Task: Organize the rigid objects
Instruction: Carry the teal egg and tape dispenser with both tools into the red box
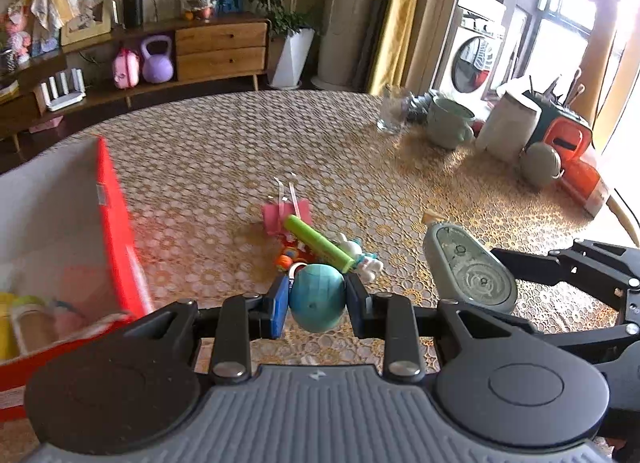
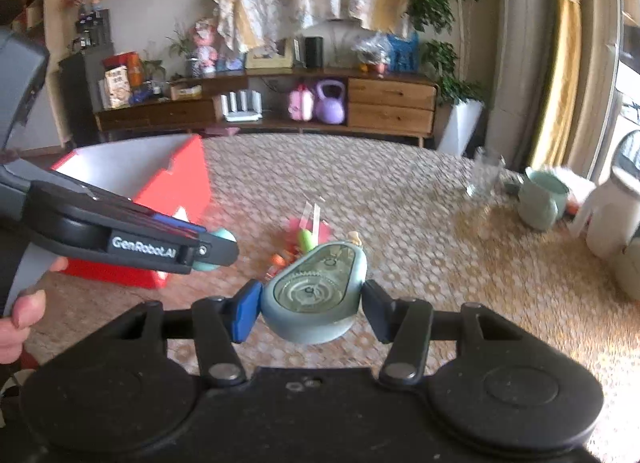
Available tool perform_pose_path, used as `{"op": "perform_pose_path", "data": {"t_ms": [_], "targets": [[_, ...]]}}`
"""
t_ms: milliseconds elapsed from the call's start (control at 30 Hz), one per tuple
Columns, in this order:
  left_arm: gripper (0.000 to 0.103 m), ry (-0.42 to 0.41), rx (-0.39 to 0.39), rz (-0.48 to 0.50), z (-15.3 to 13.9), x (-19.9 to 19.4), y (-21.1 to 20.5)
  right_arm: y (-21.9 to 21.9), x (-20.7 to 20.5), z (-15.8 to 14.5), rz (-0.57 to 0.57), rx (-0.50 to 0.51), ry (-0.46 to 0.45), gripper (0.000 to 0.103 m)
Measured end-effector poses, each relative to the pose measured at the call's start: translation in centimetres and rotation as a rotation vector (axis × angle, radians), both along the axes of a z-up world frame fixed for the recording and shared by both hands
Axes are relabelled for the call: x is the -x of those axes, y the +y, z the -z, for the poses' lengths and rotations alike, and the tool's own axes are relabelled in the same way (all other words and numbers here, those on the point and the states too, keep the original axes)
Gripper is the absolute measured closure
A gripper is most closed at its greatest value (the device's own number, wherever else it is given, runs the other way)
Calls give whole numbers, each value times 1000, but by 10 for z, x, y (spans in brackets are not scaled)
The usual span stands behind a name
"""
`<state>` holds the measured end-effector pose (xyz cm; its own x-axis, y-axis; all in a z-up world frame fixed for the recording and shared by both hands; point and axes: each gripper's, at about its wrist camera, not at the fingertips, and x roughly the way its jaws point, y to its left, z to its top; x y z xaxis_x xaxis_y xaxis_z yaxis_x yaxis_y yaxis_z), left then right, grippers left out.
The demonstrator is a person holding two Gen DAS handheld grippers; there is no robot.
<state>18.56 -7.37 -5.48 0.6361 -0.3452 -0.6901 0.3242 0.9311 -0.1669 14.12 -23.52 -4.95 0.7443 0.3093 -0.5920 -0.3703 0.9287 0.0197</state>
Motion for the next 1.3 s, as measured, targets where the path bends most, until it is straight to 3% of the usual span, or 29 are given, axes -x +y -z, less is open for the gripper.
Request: {"op": "perform_pose_path", "data": {"t_ms": [267,633,967,1300], "targets": [[73,-33,5,-56,-33,17,45,39,11,-41,-77,-19,-59,49],[73,-65,6,-121,-58,28,114,105,12,-71,-183,-8,-116,49],[73,-65,1,-199,-62,26,176,161,4,-72,-268,4,-110,49],[73,-13,-14,-277,-45,17,235,211,-15,-55,-342,13,-54,49]]}}
